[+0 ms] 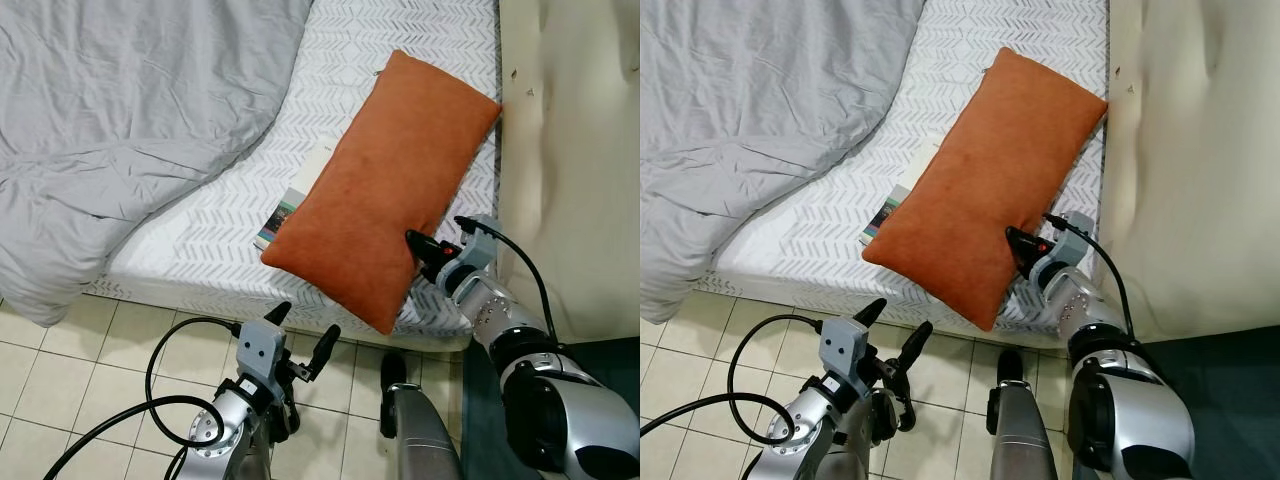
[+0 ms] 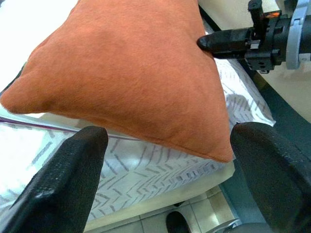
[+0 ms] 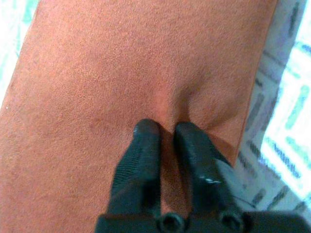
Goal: Clean up the room
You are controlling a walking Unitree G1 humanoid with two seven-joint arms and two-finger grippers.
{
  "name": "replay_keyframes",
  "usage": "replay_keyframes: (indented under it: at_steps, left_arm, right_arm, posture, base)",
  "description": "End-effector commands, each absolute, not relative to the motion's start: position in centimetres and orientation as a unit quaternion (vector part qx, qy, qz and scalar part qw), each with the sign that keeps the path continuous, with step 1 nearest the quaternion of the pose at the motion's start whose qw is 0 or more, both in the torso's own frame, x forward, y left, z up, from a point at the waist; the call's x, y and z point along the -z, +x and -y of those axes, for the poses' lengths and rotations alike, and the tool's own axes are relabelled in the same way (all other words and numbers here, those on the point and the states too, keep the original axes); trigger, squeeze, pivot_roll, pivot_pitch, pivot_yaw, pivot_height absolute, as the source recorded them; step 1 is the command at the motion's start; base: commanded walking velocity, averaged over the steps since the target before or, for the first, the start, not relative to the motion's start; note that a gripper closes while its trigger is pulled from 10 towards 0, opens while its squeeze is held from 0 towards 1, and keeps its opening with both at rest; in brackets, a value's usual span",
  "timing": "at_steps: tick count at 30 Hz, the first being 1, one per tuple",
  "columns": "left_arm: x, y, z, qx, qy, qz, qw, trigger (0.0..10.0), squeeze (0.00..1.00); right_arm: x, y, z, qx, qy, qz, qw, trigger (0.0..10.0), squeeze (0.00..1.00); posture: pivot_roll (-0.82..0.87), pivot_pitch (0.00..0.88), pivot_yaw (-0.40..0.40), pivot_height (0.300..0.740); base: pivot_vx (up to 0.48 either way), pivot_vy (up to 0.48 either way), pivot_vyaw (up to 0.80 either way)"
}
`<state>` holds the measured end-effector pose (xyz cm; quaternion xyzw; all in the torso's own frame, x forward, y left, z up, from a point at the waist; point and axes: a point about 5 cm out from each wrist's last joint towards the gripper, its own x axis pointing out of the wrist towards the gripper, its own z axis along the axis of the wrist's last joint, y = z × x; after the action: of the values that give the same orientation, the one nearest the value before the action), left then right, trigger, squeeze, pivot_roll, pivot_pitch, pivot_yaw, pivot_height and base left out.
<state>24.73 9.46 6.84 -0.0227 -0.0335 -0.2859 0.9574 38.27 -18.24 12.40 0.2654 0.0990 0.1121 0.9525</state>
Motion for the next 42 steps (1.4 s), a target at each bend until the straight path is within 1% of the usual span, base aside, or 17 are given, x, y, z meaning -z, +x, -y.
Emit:
replay_keyframes:
  at_steps: [1,5,9,11,14,16,17,20,22,24,25,28,34,36,37,40,42]
  left_arm:
    - [-5.8,23.9,-9.8,0.280,-0.027,0.010,0.960,10.0,0.00]
    - [-5.7,24.1,-9.8,0.276,-0.025,0.011,0.961,10.0,0.00]
    - [-5.8,24.3,-9.9,0.272,-0.024,0.011,0.962,10.0,0.00]
    - [-5.8,24.3,-10.0,0.269,-0.022,0.011,0.963,10.0,0.00]
    - [-5.7,24.3,-10.1,0.267,-0.022,0.010,0.963,10.0,0.00]
    - [-5.7,24.3,-10.2,0.265,-0.021,0.009,0.964,10.0,0.00]
    - [-5.7,24.3,-10.2,0.265,-0.021,0.009,0.964,10.0,0.00]
    - [-5.6,24.4,-10.4,0.261,-0.018,0.009,0.965,10.0,0.00]
    - [-5.6,24.4,-10.4,0.261,-0.018,0.009,0.965,10.0,0.00]
    - [-5.6,24.5,-10.5,0.260,-0.016,0.008,0.965,10.0,0.00]
    - [-5.6,24.5,-10.5,0.260,-0.016,0.008,0.965,10.0,0.00]
    - [-5.5,24.6,-10.6,0.260,-0.013,0.007,0.966,10.0,0.00]
    - [-5.6,24.7,-10.6,0.259,-0.010,0.009,0.966,10.0,0.00]
    - [-5.5,24.7,-10.7,0.259,-0.009,0.008,0.966,10.0,0.00]
    - [-5.5,24.7,-10.7,0.259,-0.009,0.008,0.966,10.0,0.00]
    - [-5.4,24.7,-10.6,0.260,-0.009,0.007,0.965,10.0,0.00]
    - [-5.4,24.7,-10.5,0.261,-0.009,0.007,0.965,10.0,0.00]
  right_arm:
    - [-11.7,38.0,18.8,-0.092,0.273,-0.109,0.951,0.0,0.00]
    - [-12.8,38.4,19.5,-0.079,0.287,-0.085,0.951,0.0,0.00]
    - [-13.8,38.7,20.3,-0.063,0.282,-0.067,0.955,0.0,0.00]
    - [-15.3,39.1,21.7,-0.046,0.268,-0.044,0.961,0.0,0.00]
    - [-16.5,39.2,22.9,-0.029,0.251,-0.026,0.967,0.0,0.00]
    - [-17.6,39.3,24.2,-0.005,0.235,-0.009,0.972,0.0,0.00]
    - [-17.6,39.3,24.2,-0.005,0.235,-0.009,0.972,0.0,0.00]
    - [-19.3,39.0,26.9,0.050,0.194,0.014,0.980,0.0,0.00]
    - [-19.3,39.0,26.9,0.050,0.194,0.014,0.980,0.0,0.00]
    - [-20.0,38.6,28.7,0.094,0.168,0.021,0.981,0.0,0.00]
    - [-20.0,38.6,28.7,0.094,0.168,0.021,0.981,0.0,0.00]
    - [-19.7,37.9,30.4,0.142,0.155,0.018,0.977,0.0,0.00]
    - [-19.6,37.2,31.7,0.176,0.113,0.021,0.978,0.0,0.00]
    - [-19.5,36.2,33.4,0.216,0.088,0.020,0.972,0.0,0.00]
    - [-19.5,36.2,33.4,0.216,0.088,0.020,0.972,0.0,0.00]
    - [-18.8,34.6,35.8,0.283,0.080,0.011,0.956,0.0,0.00]
    - [-18.5,34.2,36.3,0.300,0.078,0.008,0.951,0.0,0.00]
  posture:
    - [-0.07,0.496,0.018,0.740]
    - [-0.07,0.494,0.018,0.740]
    - [-0.07,0.490,0.017,0.740]
    - [-0.07,0.485,0.015,0.740]
    - [-0.07,0.477,0.014,0.740]
    - [-0.07,0.472,0.012,0.740]
    - [-0.07,0.472,0.012,0.740]
    - [-0.08,0.458,0.011,0.740]
    - [-0.08,0.458,0.011,0.740]
    - [-0.08,0.453,0.010,0.740]
    - [-0.08,0.453,0.010,0.740]
    - [-0.09,0.447,0.008,0.740]
    - [-0.09,0.451,0.009,0.740]
    - [-0.09,0.452,0.007,0.740]
    - [-0.09,0.452,0.007,0.740]
    - [-0.10,0.453,0.006,0.740]
    - [-0.10,0.453,0.006,0.740]
  base:
    - [0.000,0.000,0.00]
    - [0.000,0.000,0.00]
    - [0.000,0.000,0.00]
    - [0.000,0.000,0.00]
    - [0.000,0.000,0.00]
    - [0.000,0.000,0.00]
    - [0.000,0.000,0.00]
    - [0.000,0.000,0.00]
    - [0.000,0.000,0.00]
    - [0.000,0.000,0.00]
    - [0.000,0.000,0.00]
    - [0.000,0.000,0.00]
    - [0.000,0.000,0.00]
    - [0.000,0.000,0.00]
    - [0.000,0.000,0.00]
    - [0.000,0.000,0.00]
    - [0.000,0.000,0.00]
